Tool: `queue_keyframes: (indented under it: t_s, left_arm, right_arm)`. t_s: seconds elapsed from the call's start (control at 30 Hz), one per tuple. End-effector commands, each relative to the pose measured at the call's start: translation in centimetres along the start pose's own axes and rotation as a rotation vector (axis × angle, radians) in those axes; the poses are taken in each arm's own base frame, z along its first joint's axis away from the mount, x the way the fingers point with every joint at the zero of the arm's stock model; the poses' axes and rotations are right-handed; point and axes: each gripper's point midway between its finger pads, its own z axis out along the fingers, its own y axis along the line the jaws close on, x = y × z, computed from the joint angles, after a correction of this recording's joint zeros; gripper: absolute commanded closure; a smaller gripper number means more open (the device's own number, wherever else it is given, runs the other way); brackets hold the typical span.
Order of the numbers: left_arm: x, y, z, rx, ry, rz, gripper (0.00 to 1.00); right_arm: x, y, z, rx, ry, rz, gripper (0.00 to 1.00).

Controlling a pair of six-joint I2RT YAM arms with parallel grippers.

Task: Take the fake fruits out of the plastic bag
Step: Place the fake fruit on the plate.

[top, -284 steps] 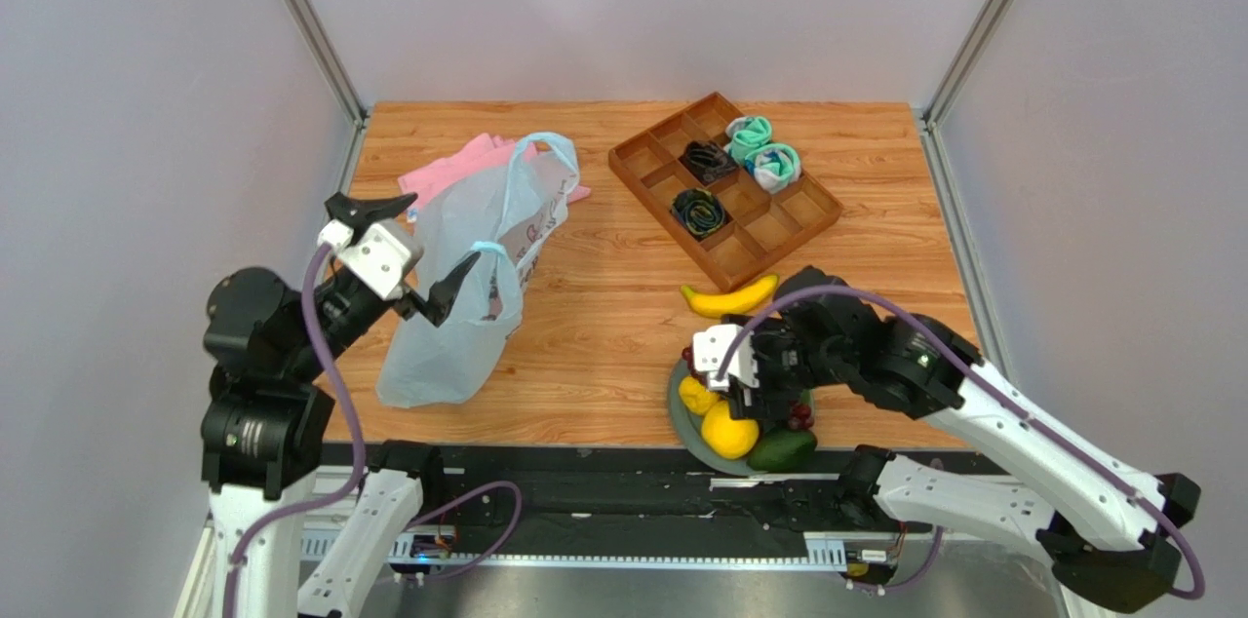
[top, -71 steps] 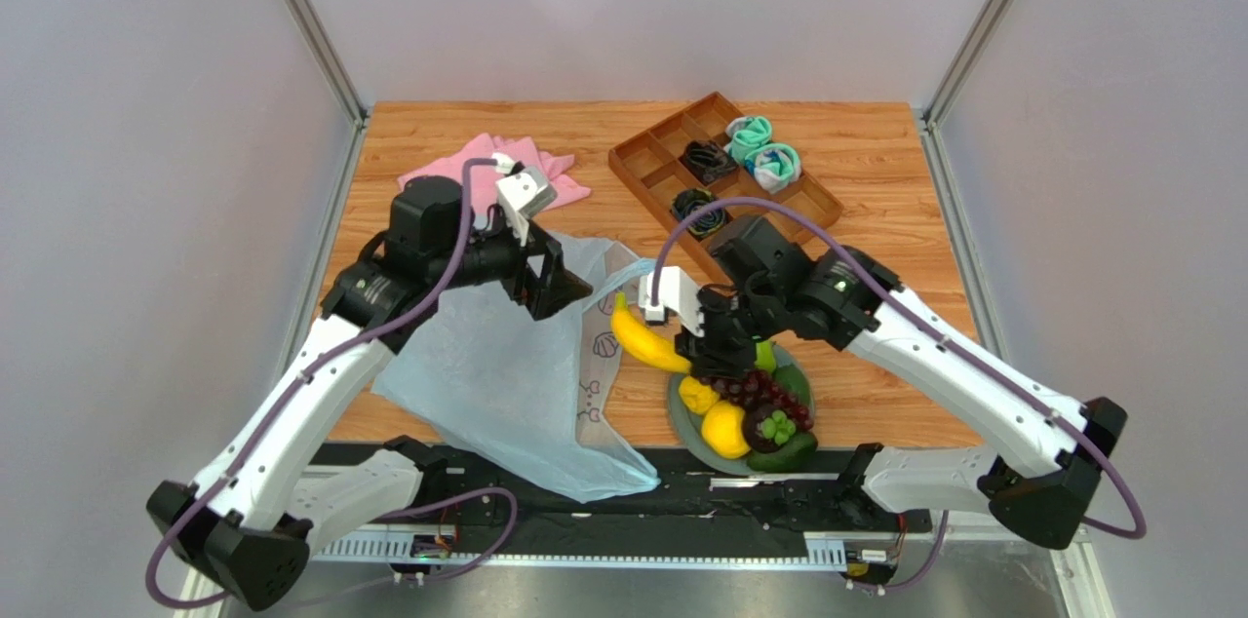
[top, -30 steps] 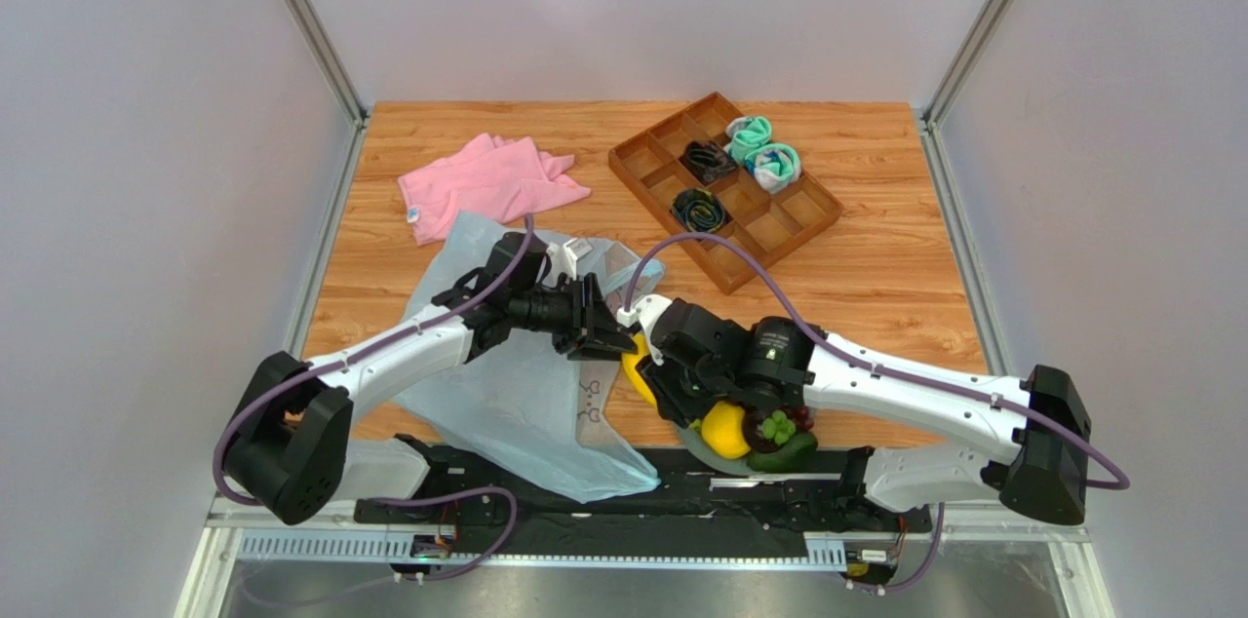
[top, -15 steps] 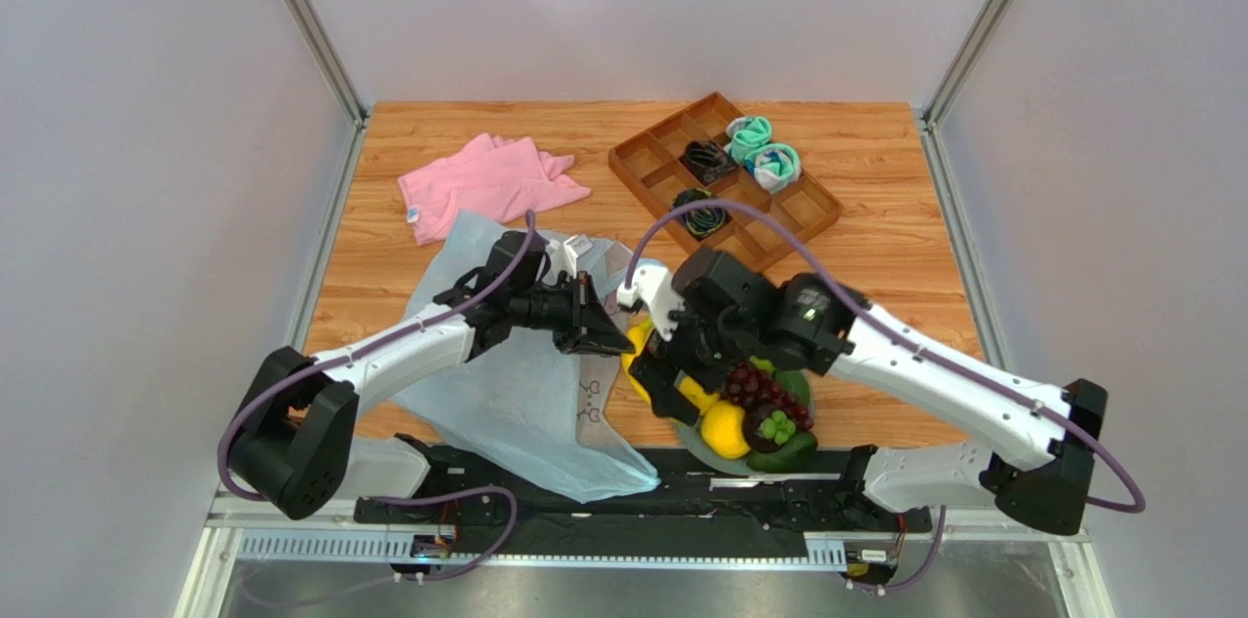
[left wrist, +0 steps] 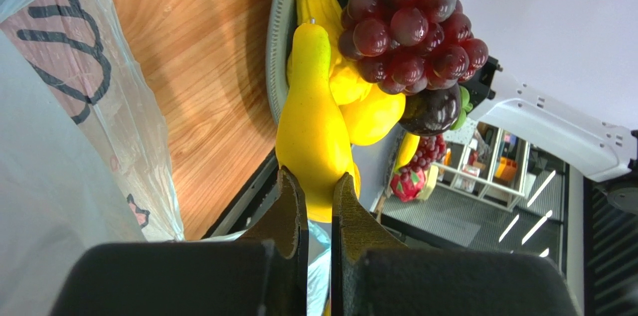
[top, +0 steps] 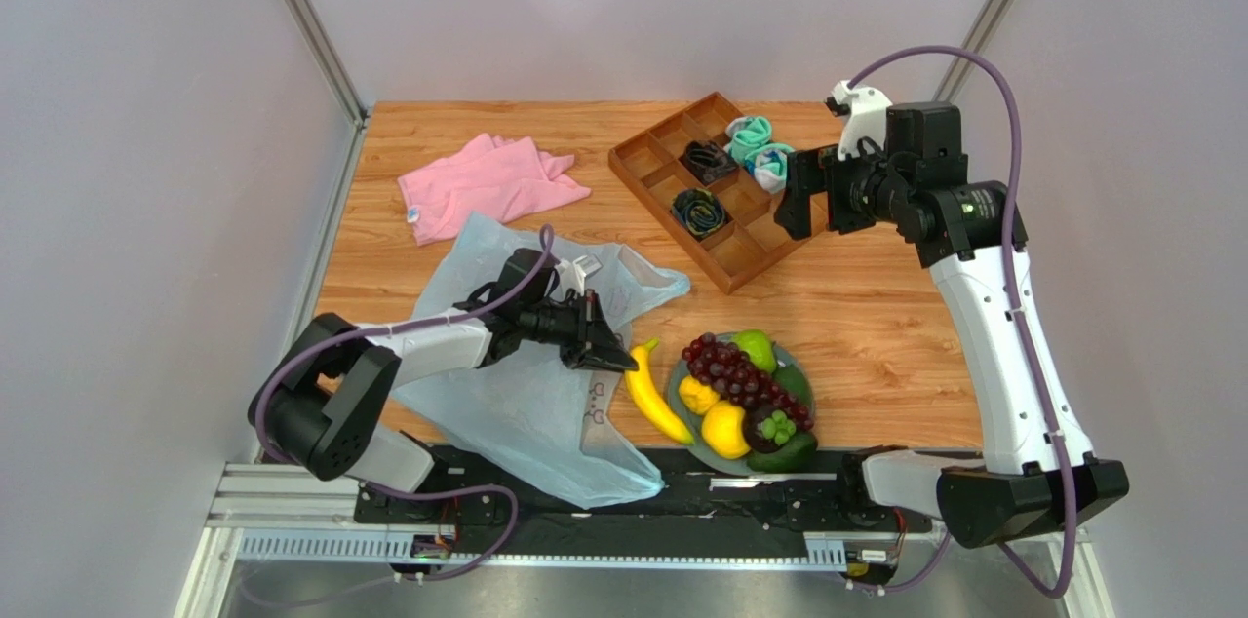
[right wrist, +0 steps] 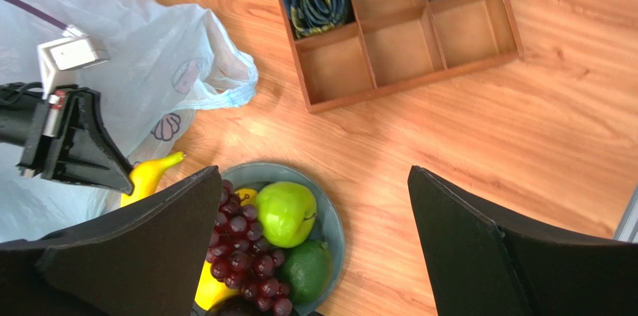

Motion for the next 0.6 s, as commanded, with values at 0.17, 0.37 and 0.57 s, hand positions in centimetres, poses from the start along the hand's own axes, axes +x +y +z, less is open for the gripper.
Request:
queue_keyframes:
  t_s: [0.17,0.37,0.57]
  left_arm:
    - [-1.2,-0.9,2.1,0.074,0.046,0.076,1.0]
    - [-1.3,-0.7,3.4,0.091,0.091,0.073,1.0]
    - [-1.3,-1.1,3.8,0.118,0.112,0.093,1.0]
  right_arm:
    - [-0.1,0.0,-1.8,-0.019,-0.098,0.036,0.0]
    - [0.4,-1.0,-2.1,-0.013,-0.111,0.1,0.0]
    - [0.9,-1.7,-2.7,0.003,-0.121,0.126,0.0]
